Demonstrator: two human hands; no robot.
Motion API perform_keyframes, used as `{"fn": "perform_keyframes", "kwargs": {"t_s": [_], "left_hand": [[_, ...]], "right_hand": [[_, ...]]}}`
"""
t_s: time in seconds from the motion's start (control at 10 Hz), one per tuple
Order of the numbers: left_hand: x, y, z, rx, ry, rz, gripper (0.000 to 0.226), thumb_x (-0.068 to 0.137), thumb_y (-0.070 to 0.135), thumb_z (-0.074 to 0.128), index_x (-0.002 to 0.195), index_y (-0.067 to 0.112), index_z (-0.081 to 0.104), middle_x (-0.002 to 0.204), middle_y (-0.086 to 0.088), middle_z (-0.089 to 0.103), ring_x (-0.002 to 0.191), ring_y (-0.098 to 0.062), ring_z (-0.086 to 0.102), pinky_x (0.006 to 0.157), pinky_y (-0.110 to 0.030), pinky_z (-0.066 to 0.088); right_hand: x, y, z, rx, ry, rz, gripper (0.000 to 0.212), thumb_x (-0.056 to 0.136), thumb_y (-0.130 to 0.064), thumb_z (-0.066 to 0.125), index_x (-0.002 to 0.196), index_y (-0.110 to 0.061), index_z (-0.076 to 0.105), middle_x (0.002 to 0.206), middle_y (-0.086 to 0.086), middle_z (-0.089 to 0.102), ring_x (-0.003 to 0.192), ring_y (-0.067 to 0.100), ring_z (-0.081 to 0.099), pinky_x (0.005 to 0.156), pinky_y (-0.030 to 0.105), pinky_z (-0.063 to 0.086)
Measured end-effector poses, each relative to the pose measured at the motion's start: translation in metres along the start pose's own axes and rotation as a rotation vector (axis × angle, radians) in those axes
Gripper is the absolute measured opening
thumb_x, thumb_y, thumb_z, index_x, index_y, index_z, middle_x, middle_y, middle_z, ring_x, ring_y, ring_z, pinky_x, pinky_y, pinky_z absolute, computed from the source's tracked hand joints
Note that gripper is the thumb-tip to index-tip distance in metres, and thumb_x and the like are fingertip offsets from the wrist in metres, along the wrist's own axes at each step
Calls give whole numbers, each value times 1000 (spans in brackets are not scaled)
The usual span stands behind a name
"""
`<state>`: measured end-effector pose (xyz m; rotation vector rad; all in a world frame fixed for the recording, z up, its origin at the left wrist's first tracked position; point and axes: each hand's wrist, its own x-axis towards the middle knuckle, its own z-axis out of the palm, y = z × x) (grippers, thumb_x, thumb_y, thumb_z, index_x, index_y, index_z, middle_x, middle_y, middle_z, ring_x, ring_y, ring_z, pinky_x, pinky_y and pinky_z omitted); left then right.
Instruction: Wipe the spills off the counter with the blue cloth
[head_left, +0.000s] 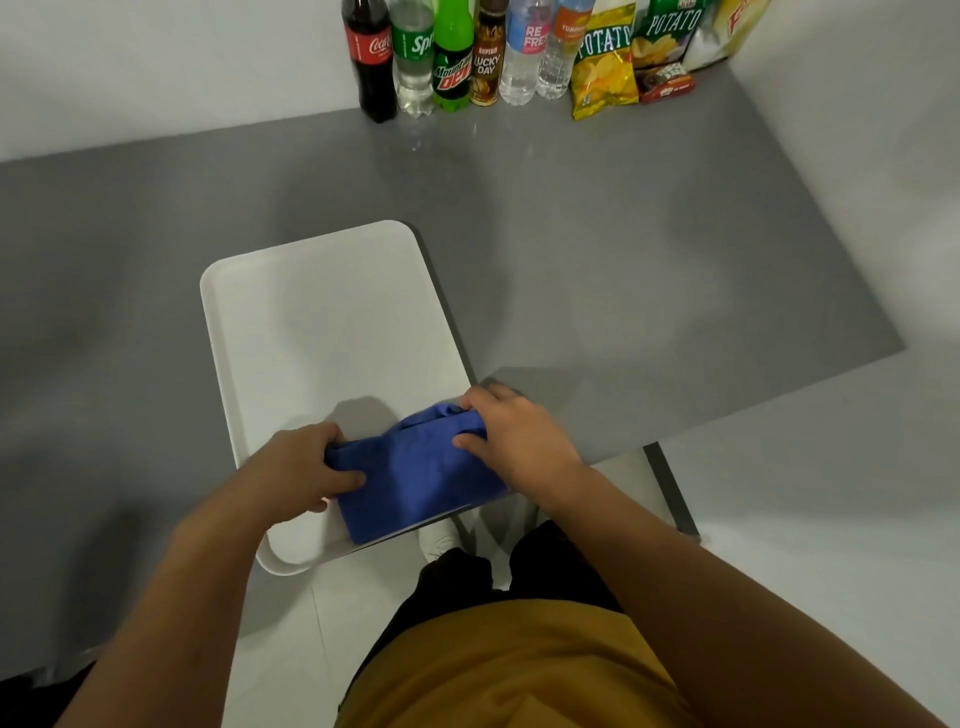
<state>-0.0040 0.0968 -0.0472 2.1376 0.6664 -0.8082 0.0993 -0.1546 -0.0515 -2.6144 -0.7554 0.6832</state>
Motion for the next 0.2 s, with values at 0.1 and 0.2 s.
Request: {"fn": "perform_keyframes", "kwargs": {"t_s": [0.1, 0.2], "left_hand": [[-2, 6, -1, 176, 75, 10, 26, 78, 33, 82, 89, 27, 58, 89, 1, 67, 74, -17, 66, 65, -35, 56], [-2, 13, 0, 242, 242, 66, 29, 83, 43, 76, 93, 24, 57, 96, 4, 63, 84, -17, 61, 75, -38, 53]], "right_hand": [[-3, 1, -1, -12, 34, -9, 38, 95, -43, 63, 128, -27, 53, 129, 2, 56, 110, 24, 59, 92, 34, 49], [-1, 4, -2, -14, 62, 3, 40, 94, -45, 64, 127, -26, 53, 130, 1, 56, 112, 23, 59, 92, 32, 48]]}}
